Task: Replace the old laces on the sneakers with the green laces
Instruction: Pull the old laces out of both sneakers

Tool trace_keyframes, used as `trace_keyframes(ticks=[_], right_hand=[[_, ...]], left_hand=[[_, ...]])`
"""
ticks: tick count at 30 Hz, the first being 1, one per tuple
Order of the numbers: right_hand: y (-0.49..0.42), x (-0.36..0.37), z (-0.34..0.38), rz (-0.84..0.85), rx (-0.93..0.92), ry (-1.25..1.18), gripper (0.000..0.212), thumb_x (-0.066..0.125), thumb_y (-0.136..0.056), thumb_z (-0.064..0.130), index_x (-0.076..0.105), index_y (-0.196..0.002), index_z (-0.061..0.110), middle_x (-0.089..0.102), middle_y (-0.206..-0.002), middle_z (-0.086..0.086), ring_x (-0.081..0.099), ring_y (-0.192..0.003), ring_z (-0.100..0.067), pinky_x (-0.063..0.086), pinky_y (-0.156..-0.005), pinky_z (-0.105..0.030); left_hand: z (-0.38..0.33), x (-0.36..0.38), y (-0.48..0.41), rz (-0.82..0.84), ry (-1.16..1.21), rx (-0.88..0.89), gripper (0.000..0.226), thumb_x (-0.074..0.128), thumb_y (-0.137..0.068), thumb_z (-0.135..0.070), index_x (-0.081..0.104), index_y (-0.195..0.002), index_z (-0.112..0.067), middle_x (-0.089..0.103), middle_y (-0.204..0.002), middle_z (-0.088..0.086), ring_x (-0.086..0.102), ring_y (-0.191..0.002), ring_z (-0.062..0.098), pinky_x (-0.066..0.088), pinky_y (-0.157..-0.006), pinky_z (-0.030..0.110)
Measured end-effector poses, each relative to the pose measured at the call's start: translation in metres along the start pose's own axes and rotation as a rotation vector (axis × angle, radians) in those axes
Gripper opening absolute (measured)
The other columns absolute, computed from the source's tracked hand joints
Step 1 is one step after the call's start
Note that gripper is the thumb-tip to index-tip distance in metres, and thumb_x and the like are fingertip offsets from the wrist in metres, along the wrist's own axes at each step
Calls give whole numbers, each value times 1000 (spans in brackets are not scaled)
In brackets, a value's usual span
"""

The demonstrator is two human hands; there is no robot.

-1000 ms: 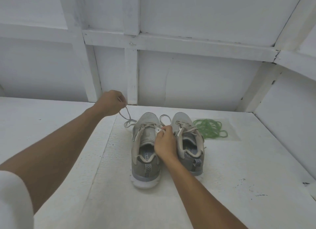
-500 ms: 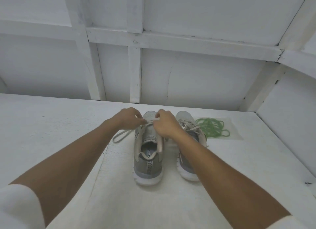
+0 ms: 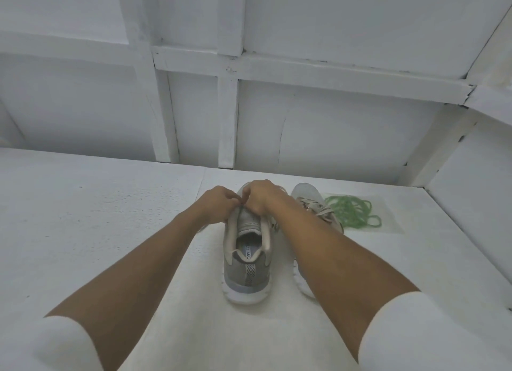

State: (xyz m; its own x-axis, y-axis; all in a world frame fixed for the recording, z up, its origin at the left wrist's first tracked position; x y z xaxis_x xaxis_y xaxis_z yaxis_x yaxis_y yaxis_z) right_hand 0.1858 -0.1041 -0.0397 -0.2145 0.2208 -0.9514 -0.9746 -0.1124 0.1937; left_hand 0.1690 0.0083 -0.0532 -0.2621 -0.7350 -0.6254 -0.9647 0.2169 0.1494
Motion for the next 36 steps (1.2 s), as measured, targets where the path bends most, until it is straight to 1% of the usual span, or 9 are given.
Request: trace_keyframes(ticks=[4,9,13,16,20,23,27,31,36], right_hand=[[-4,2,2,-36,27,131,27,59,-87,23,65,-112,21,60,-122,-4,53,-115,-27,43,-94,-38],[-3,-27,-23,-124,131,226,33,56,-87,15,56,-120,11,53,-127,-9,47,-121,-31,36,-99,-43],[0,-32,-44,-162,234,140,44,57,-87,17,48,-129,10,46,-132,-10,42,-125,-32,36,-102,-44],[-5,-17,-22,-88,106,-3,53,56,-87,20,41,-137,12,43,-140,-9,43,-127,-33,39,-103,-47],[-7,4,0,31,16,113,38,55,-88,33,55,-123,18,53,-131,-8,47,-121,-32,42,-99,-42],[-8,0,-4,-38,43,128,28,52,-87,18,60,-114,16,57,-125,-10,50,-116,-31,42,-97,-42],[-9,-28,-23,-156,112,217,33,53,-87,9,56,-119,11,55,-127,-9,47,-120,-30,37,-98,-43],[-5,-61,-63,-348,237,260,39,51,-90,13,48,-128,8,51,-128,-9,44,-120,-31,37,-95,-45],[-13,-34,-36,-160,25,36,50,58,-86,19,43,-133,13,46,-137,-7,43,-125,-31,41,-100,-43]], left_hand=[[3,2,3,14,122,-15,29,44,-94,-5,70,-108,-8,66,-99,9,60,-75,13,50,-51,14],[4,2,5,3,135,-12,32,42,-95,-3,70,-110,-3,66,-97,9,59,-71,9,46,-47,10],[6,4,5,6,161,-18,32,41,-95,-2,71,-107,-3,67,-95,9,59,-69,8,46,-47,10],[8,4,6,3,190,-23,32,42,-94,-2,72,-104,-4,69,-96,12,61,-70,11,48,-49,12],[9,3,6,7,215,-19,32,42,-93,-1,73,-100,-7,70,-96,13,62,-73,13,52,-54,15],[10,5,6,22,224,-18,33,41,-93,-1,72,-103,-5,69,-94,10,63,-75,14,52,-55,15],[13,5,4,16,247,-32,33,41,-93,0,71,-106,-5,69,-90,5,63,-75,13,53,-56,18],[15,6,3,18,260,-42,32,42,-94,-2,70,-108,-5,69,-99,13,64,-83,21,59,-72,32],[16,6,2,22,221,-46,33,42,-95,-4,71,-111,-5,69,-104,14,64,-83,20,57,-66,26]])
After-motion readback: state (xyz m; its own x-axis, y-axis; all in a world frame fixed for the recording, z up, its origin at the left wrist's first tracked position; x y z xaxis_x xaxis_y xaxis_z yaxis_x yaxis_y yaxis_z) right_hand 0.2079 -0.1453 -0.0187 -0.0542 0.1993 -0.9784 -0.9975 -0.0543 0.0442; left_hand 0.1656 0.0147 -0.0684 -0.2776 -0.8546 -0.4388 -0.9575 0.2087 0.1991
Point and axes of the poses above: each hand's wrist, its own y-axis away from the middle knuckle, its own x-axis out of the palm, z = x × y, the point moved 8 cm from there along -y, towards the middle knuckle
